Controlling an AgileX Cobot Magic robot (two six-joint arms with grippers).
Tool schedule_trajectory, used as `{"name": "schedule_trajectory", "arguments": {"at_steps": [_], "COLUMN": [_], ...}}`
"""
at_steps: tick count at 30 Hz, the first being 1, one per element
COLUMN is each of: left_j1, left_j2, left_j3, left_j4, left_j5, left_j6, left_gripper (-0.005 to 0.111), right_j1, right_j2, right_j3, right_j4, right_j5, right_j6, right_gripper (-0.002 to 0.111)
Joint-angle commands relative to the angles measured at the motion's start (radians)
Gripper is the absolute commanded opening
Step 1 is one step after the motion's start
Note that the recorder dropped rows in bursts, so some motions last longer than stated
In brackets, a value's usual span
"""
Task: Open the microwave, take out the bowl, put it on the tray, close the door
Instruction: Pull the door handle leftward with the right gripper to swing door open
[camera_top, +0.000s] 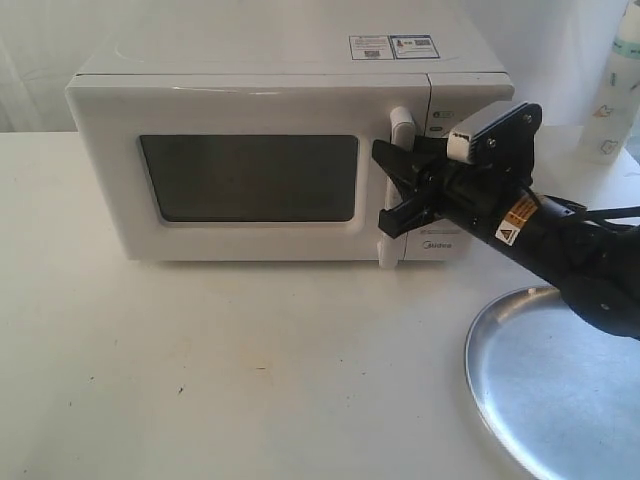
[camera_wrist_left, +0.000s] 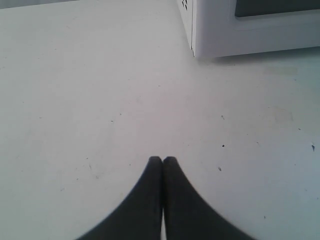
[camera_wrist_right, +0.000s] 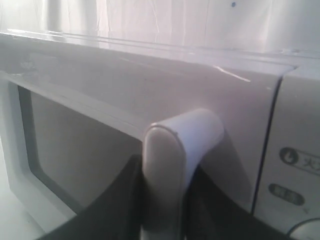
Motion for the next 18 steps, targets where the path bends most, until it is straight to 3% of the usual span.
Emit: {"name": "schedule_trajectory", "arguments": {"at_steps": [1,18], "left_j1": [-0.005,-0.005], "left_j2": [-0.002,-0.002], "left_j3": [-0.003,-0.003], "left_j4": [-0.013,-0.013], "left_j5": [0.002,0.002], "left_j6": [0.000,0.000], "left_gripper": [0.000,0.000], "right_j1": [0.028,0.028], "right_j2": [-0.058,-0.253], "right_j3": [0.026,0.130], "right_j4": [-0.248,-0.353], "right_j5": [-0.051,-0.051], "right_j6": [-0.036,-0.036], "right_gripper": [0.000,0.000]}}
